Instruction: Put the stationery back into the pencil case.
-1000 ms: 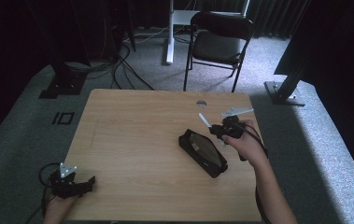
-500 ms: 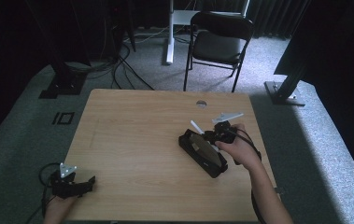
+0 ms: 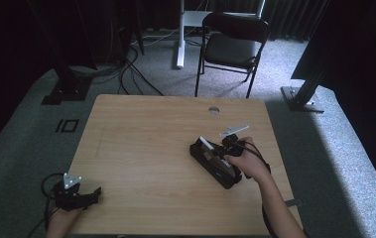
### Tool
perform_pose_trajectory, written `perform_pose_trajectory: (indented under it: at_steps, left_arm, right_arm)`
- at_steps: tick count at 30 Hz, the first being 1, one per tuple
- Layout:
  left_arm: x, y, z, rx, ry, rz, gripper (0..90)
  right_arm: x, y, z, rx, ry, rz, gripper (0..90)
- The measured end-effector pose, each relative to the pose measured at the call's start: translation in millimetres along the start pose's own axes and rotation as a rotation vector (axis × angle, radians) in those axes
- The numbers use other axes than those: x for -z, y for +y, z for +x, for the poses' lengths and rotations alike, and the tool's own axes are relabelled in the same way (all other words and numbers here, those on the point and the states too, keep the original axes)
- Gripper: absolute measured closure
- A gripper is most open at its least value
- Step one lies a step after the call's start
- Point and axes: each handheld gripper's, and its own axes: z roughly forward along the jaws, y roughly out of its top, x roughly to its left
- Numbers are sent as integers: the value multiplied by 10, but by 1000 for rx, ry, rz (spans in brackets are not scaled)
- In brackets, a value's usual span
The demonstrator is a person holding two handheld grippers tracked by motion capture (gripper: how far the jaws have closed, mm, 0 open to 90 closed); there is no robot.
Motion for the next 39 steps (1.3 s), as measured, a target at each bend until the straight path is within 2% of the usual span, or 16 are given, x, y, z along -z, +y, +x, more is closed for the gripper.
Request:
perform_pose_trajectory:
  at_steps: [15, 24, 32, 39]
  left_arm:
    - [0, 0, 0, 0, 0, 0, 12]
    - [0, 0, 0, 0, 0, 0, 12]
    - [0, 0, 0, 0, 0, 0, 12]
    - [0, 0, 0, 0, 0, 0, 12]
  right_arm:
    - [-275, -50, 22, 0, -26, 99, 785]
    - [-422, -51, 80, 5, -5, 145, 785]
    - [-483, -55, 95, -3, 6, 174, 781]
    - [-462, -55, 66, -32, 27, 158, 746]
